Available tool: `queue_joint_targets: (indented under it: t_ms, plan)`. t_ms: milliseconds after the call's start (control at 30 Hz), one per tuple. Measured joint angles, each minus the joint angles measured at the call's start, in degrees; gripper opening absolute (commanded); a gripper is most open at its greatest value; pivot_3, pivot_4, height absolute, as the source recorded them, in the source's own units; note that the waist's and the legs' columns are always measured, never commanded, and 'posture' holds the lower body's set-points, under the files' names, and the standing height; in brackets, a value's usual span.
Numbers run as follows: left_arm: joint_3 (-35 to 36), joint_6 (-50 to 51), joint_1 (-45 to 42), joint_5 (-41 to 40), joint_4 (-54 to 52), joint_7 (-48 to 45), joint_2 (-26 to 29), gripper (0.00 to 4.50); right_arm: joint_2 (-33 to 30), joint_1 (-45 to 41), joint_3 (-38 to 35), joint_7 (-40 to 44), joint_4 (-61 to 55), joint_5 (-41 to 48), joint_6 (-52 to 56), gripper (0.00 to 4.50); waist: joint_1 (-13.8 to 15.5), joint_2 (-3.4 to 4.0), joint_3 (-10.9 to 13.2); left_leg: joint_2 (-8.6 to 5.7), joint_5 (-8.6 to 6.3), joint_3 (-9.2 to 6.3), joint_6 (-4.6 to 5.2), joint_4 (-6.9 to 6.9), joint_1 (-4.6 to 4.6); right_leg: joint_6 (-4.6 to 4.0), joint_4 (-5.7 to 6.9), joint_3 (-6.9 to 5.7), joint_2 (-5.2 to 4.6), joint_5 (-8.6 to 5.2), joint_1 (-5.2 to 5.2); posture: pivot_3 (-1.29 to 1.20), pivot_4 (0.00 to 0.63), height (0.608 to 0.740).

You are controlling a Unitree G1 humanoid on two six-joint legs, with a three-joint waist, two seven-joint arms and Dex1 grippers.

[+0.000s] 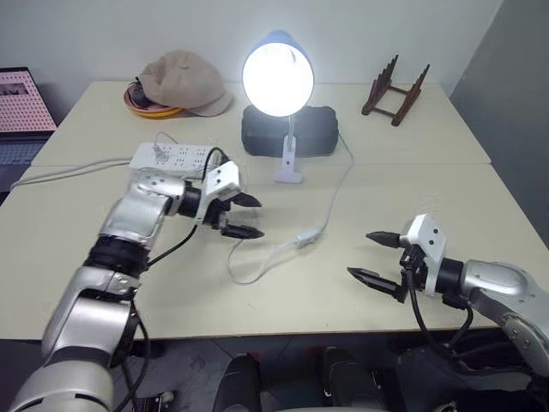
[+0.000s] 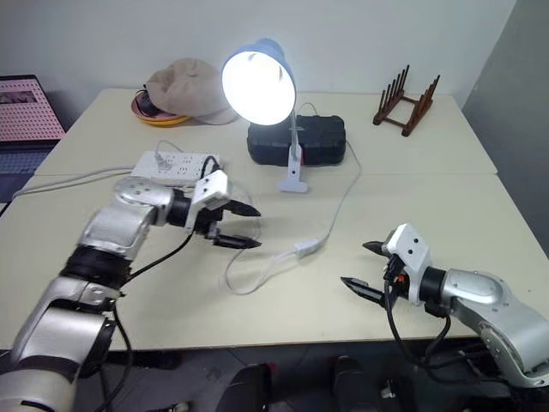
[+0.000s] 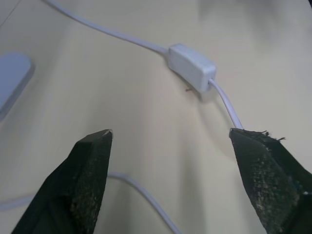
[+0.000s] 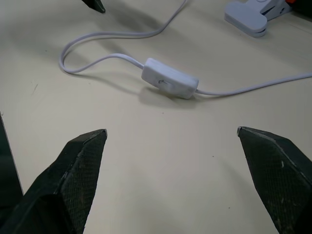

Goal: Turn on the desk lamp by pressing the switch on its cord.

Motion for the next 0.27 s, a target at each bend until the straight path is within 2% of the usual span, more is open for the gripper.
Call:
queue_joint_targets:
  t_ms: [167,267]
  plan:
    - [8.8,7.3,8.8,-2.0,-9.2,6.1,6.5,4.49,-2.2,-1.4,-1.1,6.3,6.3,-1.7,-2.7,4.50,-0.2,0.00,0.0,0.01,0.00,0.01,0.00,0.00,0.16,-0.25,0.01,0.01,0.00,-0.14,0.10,0.00,0.150,0.740]
    - [11.4,8.7,11.8,-2.4,-11.2,8.3,6.9,4.49,-2.2,-1.8,-1.1,8.2,8.4,-2.3,-3.5,4.50,0.0,0.00,0.0,0.00,0.00,0.03,0.00,0.02,0.24,-0.27,0.03,0.02,-0.01,-0.15,0.18,0.00,0.150,0.740]
